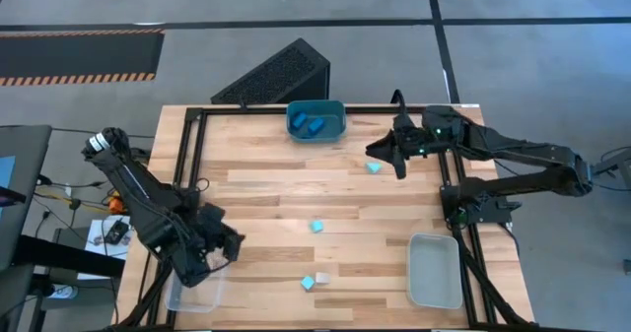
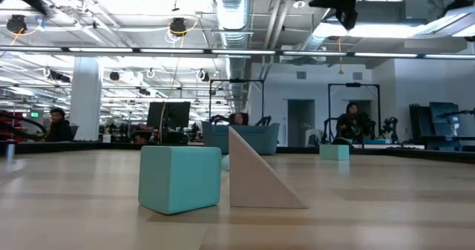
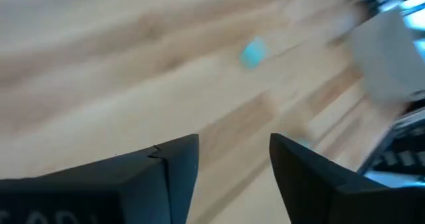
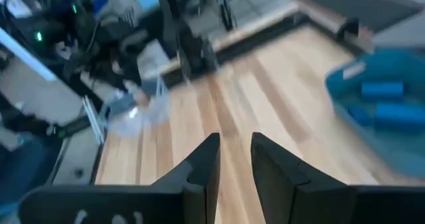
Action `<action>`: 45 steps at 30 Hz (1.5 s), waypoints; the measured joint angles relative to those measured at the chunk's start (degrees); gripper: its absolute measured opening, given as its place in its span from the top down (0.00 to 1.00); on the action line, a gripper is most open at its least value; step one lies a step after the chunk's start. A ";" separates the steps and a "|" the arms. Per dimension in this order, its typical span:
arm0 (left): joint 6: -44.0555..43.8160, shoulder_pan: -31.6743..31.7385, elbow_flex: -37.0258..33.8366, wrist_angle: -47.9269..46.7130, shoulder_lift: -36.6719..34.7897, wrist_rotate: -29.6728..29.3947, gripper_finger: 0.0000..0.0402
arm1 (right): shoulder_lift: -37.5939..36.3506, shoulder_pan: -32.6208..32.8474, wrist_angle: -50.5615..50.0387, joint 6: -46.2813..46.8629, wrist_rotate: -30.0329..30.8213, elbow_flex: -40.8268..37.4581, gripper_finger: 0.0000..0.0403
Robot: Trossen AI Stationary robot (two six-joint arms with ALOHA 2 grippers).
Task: Sort & place blocks by color
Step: Put the brown block into the transparent bin
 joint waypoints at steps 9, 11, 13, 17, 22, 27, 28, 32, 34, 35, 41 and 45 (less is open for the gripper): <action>30.77 9.78 0.13 23.03 0.00 -5.77 0.69 | -0.13 12.72 -1.16 4.44 13.55 -0.24 0.73; 39.31 10.88 0.13 31.39 0.00 -5.73 0.71 | -0.34 16.07 -0.43 6.45 18.58 -1.90 0.74; 46.30 11.70 0.13 37.31 0.18 -5.55 0.73 | -0.90 18.52 1.00 8.28 20.85 -4.49 0.76; 52.59 12.91 0.09 41.22 0.59 -5.05 0.78 | -0.21 22.06 5.75 11.28 20.15 -9.26 0.80; 54.36 15.62 0.09 41.46 0.92 -1.99 0.81 | 3.03 25.74 14.07 14.56 19.15 -12.96 0.81; 57.85 18.71 0.41 41.92 0.90 7.38 0.82 | 9.08 27.81 22.99 13.62 19.26 -13.06 0.78; 58.96 19.16 0.91 41.52 0.88 9.05 0.81 | 10.55 27.91 25.15 13.29 19.24 -13.05 0.77; 65.34 20.79 3.36 38.60 0.83 11.28 0.80 | 16.81 29.61 33.58 13.27 18.26 -13.05 0.69; 68.64 21.54 4.30 36.31 0.83 11.18 0.79 | 19.54 30.99 34.07 14.62 17.90 -12.43 0.62; 69.85 21.80 4.62 35.15 0.82 11.12 0.78 | 20.69 31.76 33.14 15.20 17.83 -11.94 0.59; 70.75 20.48 4.50 24.16 0.81 11.43 0.70 | 28.73 37.63 26.22 20.34 22.44 -7.14 0.41; 70.03 16.20 3.32 20.87 0.87 11.53 0.63 | 35.32 41.67 22.42 23.35 27.44 -1.60 0.39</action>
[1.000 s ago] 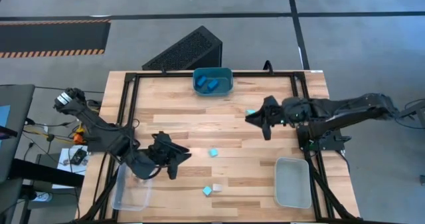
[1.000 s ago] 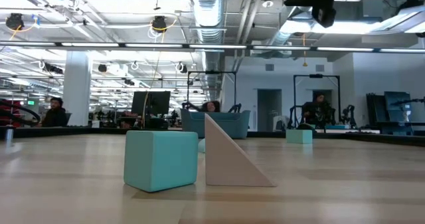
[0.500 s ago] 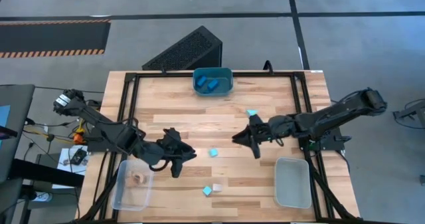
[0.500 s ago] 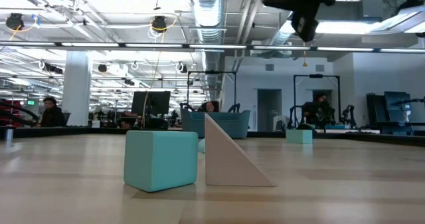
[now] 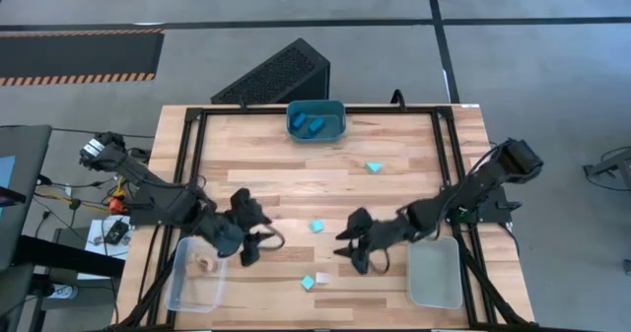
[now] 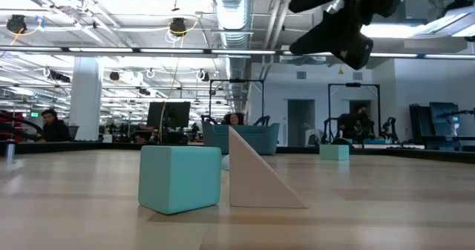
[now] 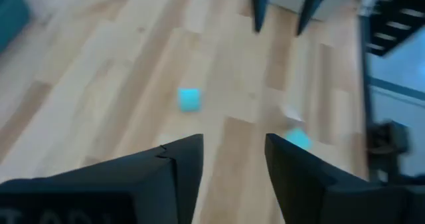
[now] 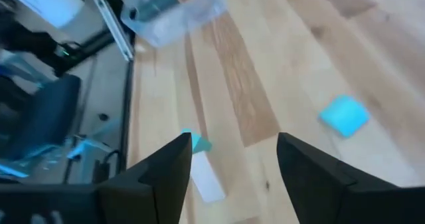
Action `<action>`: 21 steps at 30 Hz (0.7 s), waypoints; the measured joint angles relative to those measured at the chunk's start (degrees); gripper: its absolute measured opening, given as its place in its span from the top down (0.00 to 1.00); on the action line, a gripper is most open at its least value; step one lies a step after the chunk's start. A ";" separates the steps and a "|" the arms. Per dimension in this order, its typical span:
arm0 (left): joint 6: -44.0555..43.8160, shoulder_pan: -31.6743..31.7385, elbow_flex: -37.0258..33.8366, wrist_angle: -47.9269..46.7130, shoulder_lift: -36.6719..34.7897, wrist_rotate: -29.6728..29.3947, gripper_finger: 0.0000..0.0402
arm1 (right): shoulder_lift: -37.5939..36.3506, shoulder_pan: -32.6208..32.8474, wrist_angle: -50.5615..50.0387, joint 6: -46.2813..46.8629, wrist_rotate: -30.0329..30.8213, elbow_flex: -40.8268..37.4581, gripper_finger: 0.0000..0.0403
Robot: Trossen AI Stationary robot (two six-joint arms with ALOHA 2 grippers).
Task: Sort & place blocks by color
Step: Put the brown block into the transparent bin
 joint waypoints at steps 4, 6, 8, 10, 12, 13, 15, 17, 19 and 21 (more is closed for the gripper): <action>-0.59 -5.65 -2.51 5.38 -0.07 -0.55 0.58 | 8.05 3.33 -4.67 -0.95 1.62 7.78 0.40; -0.02 -8.41 -4.79 8.32 -0.07 -2.13 0.56 | 12.58 4.89 -5.42 -3.79 2.04 11.31 0.40; -0.49 -10.63 -7.14 10.70 -0.07 -4.60 0.55 | 17.24 6.27 -5.67 -6.72 2.70 14.62 0.40; -1.35 -12.34 -9.08 12.79 0.01 -6.53 0.54 | 21.46 7.27 -6.65 -9.16 2.77 17.97 0.39; -1.73 -13.67 -10.39 15.32 0.06 -7.72 0.54 | 25.06 7.86 -9.11 -9.69 2.49 21.28 0.38; -1.90 -14.25 -11.02 16.44 0.07 -8.01 0.54 | 26.65 8.00 -10.67 -9.68 2.34 23.08 0.38; -1.86 -14.95 -11.90 17.84 0.10 -8.00 0.54 | 29.09 7.96 -15.80 -9.16 2.36 26.34 0.37; -1.84 -15.36 -12.22 17.88 0.10 -8.30 0.54 | 31.13 7.78 -20.13 -8.59 2.63 29.27 0.37; -1.43 -15.39 -12.23 16.99 0.11 -9.42 0.54 | 32.50 7.31 -23.37 -8.53 3.04 31.37 0.37; -1.06 -15.39 -12.26 15.98 0.09 -10.11 0.54 | 33.55 6.54 -24.20 -8.55 3.41 32.65 0.37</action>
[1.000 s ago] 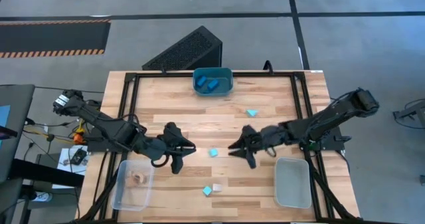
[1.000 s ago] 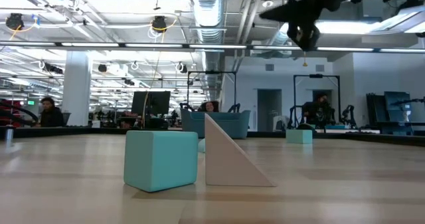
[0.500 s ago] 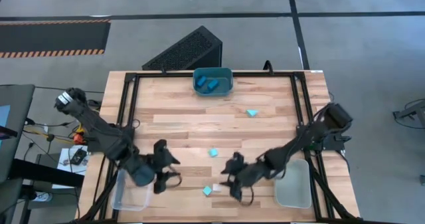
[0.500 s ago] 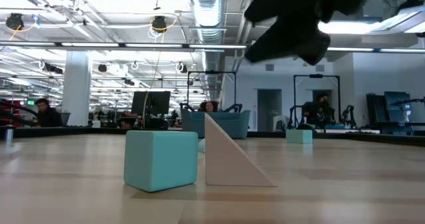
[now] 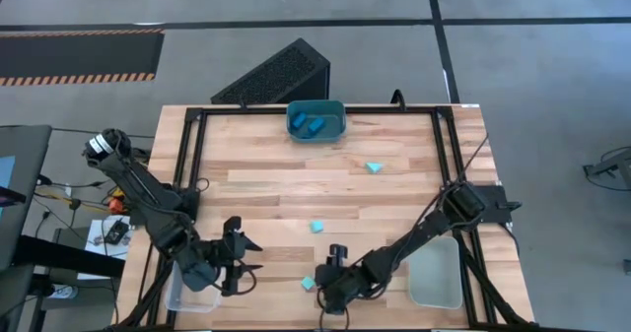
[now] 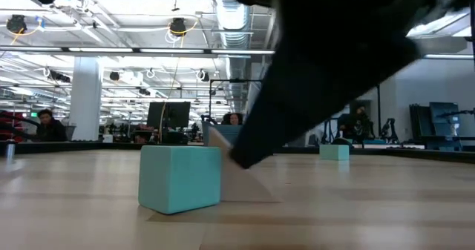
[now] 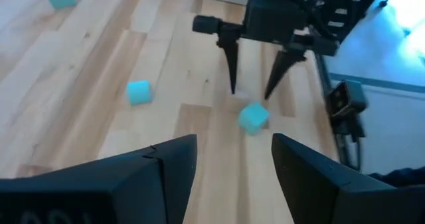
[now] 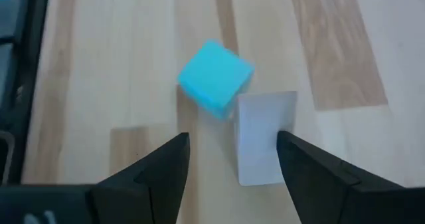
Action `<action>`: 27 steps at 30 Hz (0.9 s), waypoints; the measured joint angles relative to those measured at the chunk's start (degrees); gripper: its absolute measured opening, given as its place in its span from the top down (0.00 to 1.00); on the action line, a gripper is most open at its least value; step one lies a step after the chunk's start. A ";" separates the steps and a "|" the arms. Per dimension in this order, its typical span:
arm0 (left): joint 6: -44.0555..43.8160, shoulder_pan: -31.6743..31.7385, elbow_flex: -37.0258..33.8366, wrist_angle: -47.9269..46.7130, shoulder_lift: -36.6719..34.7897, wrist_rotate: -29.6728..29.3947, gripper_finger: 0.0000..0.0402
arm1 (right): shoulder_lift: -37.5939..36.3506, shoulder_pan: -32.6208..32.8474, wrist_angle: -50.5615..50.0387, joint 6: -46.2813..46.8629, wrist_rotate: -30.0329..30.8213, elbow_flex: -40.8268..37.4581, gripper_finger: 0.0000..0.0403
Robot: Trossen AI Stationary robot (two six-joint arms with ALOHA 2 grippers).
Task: Sort & place blocks by color
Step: Put the brown block into the transparent bin
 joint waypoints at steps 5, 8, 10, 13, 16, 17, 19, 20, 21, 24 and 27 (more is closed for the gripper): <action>0.73 0.00 -0.02 -0.22 0.02 -0.32 0.54 | 0.23 -1.89 1.42 0.13 -0.37 0.14 0.37; 0.09 0.00 -0.02 -2.28 0.00 -0.67 0.54 | -0.55 -3.06 0.34 0.60 -1.17 -0.03 0.37; -1.46 0.00 -0.02 -3.80 0.02 -0.69 0.54 | -1.44 -3.56 -1.50 1.45 -0.40 -0.14 0.37; -3.20 0.32 -0.02 -6.81 0.01 -2.00 0.54 | -2.08 -4.29 -3.83 2.36 2.44 -0.01 0.37; -6.26 1.83 -0.02 -11.04 0.00 -3.52 0.54 | -1.40 -5.26 -4.39 2.40 1.93 -0.08 0.37; -7.70 2.45 -0.02 -11.98 0.02 -3.60 0.54 | -1.09 -5.64 -4.23 2.39 0.74 -0.08 0.37; -10.29 3.51 -0.02 -13.06 0.01 -3.34 0.54 | -0.42 -6.41 -3.01 2.51 -1.64 -0.08 0.37; -10.74 3.88 -0.02 -13.14 0.01 -2.78 0.54 | -0.32 -6.69 -2.57 2.48 -2.53 -0.08 0.37; -10.76 4.20 -0.02 -13.05 0.02 -2.17 0.54 | -0.32 -6.92 -2.53 2.51 -2.81 -0.10 0.37; -10.04 5.02 -0.02 -13.14 0.01 -1.63 0.54 | 0.01 -7.57 -1.80 2.84 -2.11 -0.02 0.37; -8.46 6.30 -0.02 -14.46 0.02 -1.89 0.54 | 0.56 -8.50 -2.78 3.84 -2.73 -0.09 0.37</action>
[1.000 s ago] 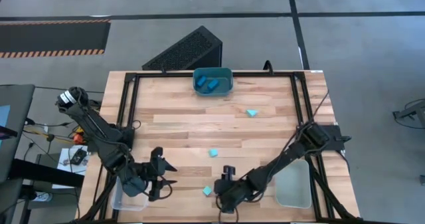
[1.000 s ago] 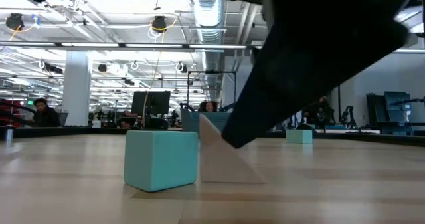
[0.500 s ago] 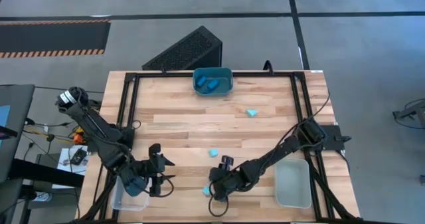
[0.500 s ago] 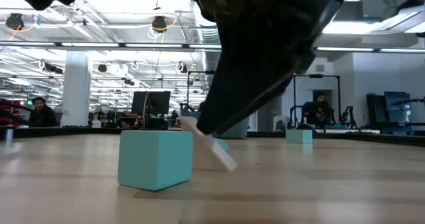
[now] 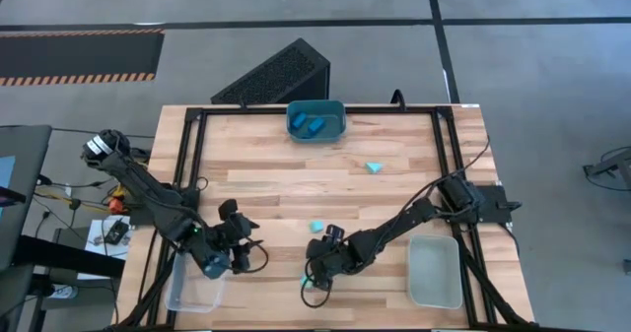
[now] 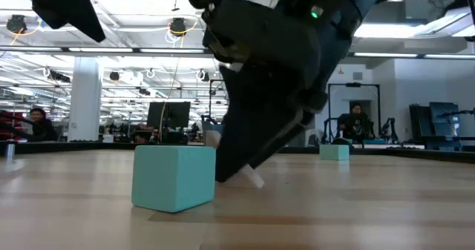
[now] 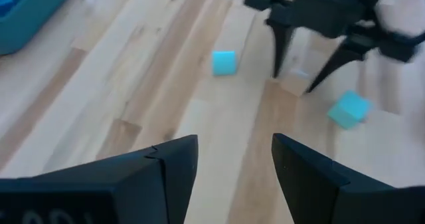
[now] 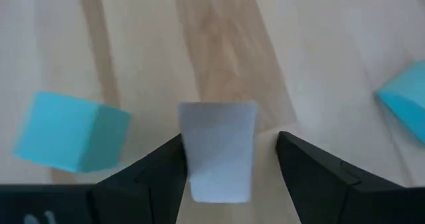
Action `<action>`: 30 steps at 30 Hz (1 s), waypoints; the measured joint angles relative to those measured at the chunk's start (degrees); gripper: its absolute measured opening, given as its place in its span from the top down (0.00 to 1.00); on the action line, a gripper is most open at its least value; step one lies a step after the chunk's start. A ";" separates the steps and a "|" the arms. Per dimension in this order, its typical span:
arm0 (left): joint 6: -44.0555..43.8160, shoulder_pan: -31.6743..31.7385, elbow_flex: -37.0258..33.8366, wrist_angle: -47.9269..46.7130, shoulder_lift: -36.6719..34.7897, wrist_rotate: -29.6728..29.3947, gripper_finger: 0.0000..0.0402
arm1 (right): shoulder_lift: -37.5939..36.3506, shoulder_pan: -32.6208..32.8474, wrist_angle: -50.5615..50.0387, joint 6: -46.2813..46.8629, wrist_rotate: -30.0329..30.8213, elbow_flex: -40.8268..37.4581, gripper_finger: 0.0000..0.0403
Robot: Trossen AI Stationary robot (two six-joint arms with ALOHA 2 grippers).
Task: Sort & place blocks by color
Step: Put the brown block into the transparent bin
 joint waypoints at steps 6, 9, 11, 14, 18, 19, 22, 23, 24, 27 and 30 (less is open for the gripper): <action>3.93 4.24 0.00 0.29 0.00 2.70 0.54 | -0.84 -0.71 -0.91 -3.41 1.02 -0.06 0.57; 6.69 7.92 0.00 0.40 0.00 4.82 0.54 | -2.32 -1.39 -0.84 -6.19 0.90 -0.03 0.72; 6.81 10.95 0.00 1.14 -0.12 7.98 0.54 | -3.63 -1.86 -0.87 -8.64 1.33 -0.03 0.73; 6.09 15.70 0.00 6.78 -0.88 13.87 0.54 | -7.05 -2.07 -1.21 -13.20 6.58 -0.06 0.73; 5.08 20.95 0.00 16.52 -1.79 17.89 0.54 | -13.50 -2.65 -2.26 -20.08 16.59 -0.76 0.73; 5.00 22.25 0.02 19.00 -1.81 18.49 0.54 | -15.03 -3.08 -2.44 -21.30 18.52 -1.68 0.73; 4.58 25.69 0.02 25.70 -1.84 21.86 0.54 | -20.44 -4.73 -1.14 -23.88 22.31 -6.90 0.73; 4.56 26.84 0.02 28.09 -1.84 22.92 0.54 | -22.44 -5.33 0.30 -24.30 22.70 -9.27 0.73; 4.61 27.81 0.02 29.72 -1.87 23.67 0.54 | -24.62 -5.97 1.82 -24.76 22.68 -11.85 0.73; 5.54 30.62 0.02 34.83 -1.90 25.29 0.54 | -31.26 -7.43 8.97 -26.50 20.71 -20.15 0.73; 6.12 33.29 0.02 40.53 -1.90 29.05 0.52 | -38.52 -9.05 18.54 -29.72 15.52 -27.49 0.72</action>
